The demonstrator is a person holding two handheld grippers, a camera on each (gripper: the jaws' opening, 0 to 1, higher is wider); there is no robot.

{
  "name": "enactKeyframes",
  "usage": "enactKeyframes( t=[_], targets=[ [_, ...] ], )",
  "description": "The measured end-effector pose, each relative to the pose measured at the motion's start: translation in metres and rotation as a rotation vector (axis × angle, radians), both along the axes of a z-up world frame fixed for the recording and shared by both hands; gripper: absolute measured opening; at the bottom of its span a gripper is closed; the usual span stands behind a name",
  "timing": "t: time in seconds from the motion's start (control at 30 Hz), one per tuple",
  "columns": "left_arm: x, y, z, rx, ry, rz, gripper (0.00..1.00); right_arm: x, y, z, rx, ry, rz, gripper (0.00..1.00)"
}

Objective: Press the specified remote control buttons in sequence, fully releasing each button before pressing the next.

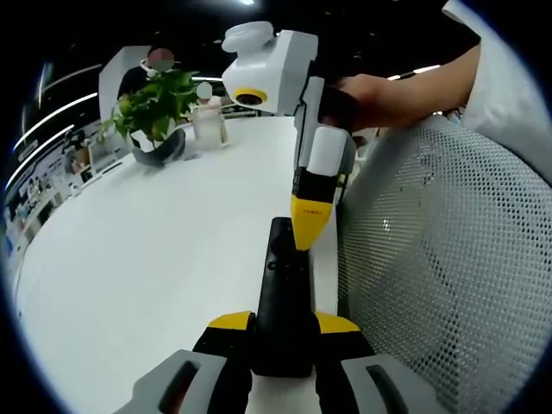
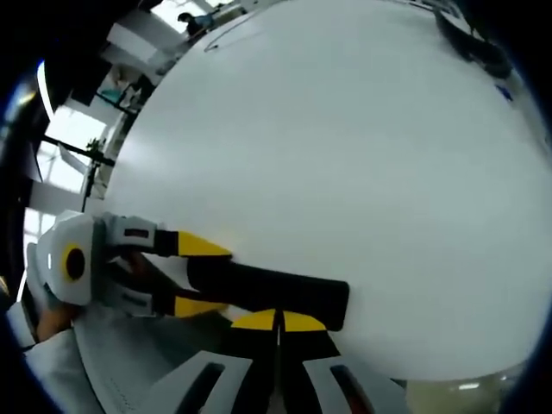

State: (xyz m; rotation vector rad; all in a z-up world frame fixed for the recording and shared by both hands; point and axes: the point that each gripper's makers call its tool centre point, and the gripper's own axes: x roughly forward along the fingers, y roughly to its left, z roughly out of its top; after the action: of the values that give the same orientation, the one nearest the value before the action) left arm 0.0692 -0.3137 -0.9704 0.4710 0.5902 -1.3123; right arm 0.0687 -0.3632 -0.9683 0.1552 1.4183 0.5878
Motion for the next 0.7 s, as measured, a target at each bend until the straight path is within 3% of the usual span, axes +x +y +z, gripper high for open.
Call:
enactKeyframes(
  t=[0.37,0.57,0.7],
  targets=[
    [0.0001,0.0002,0.0001,-0.002,0.000,0.000,0.25,-0.0002,0.0007,0.0009,-0.004,0.000,0.009,0.00],
    [-0.0001,0.0002,0.0003,-0.003,-0.001,0.000,0.25,0.0004,-0.0001,0.0022,0.015,0.032,-0.038,0.00],
    [-0.0001,-0.0001,0.0004,-0.004,-0.001,0.000,0.25,0.0047,0.0019,0.0053,0.008,-0.016,-0.023,0.00]
  ],
)
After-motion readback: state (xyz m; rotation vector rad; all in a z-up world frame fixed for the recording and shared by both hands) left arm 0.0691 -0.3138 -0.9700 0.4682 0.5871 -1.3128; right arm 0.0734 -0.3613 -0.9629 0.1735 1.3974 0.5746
